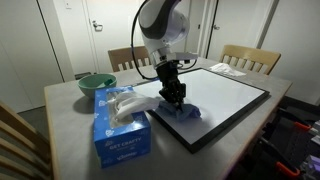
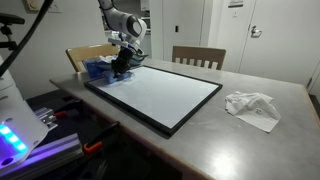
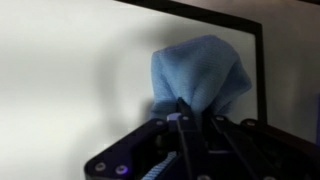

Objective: Use the blue cloth to wipe the whiteboard

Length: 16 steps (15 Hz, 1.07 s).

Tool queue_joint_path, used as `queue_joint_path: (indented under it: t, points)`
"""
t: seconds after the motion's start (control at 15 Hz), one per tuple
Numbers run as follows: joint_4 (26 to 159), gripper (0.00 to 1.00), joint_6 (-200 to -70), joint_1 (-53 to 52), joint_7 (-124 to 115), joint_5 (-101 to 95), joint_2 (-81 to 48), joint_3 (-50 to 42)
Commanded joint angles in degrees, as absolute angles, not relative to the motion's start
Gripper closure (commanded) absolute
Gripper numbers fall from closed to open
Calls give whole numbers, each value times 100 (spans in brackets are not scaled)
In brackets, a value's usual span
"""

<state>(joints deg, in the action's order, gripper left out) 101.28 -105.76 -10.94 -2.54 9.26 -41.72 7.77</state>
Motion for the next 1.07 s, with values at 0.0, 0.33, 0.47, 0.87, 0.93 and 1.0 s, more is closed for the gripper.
queue_joint_path:
  t: [0.0,0.33,0.47,0.87,0.93,1.0]
  points:
    - [9338,97,-10383,-1085,-94,722,-4761,747]
    - [8774,97,-10218,-1094,-95,619,-5028,713]
    - [8644,97,-10370,-1137,-128,535,-5079,682]
    - [8478,97,-10946,-1260,-194,130,-5110,640]
    - [8444,97,-10984,-1289,-208,49,-5115,628]
    - [8392,97,-10981,-1321,-213,-36,-5130,620]
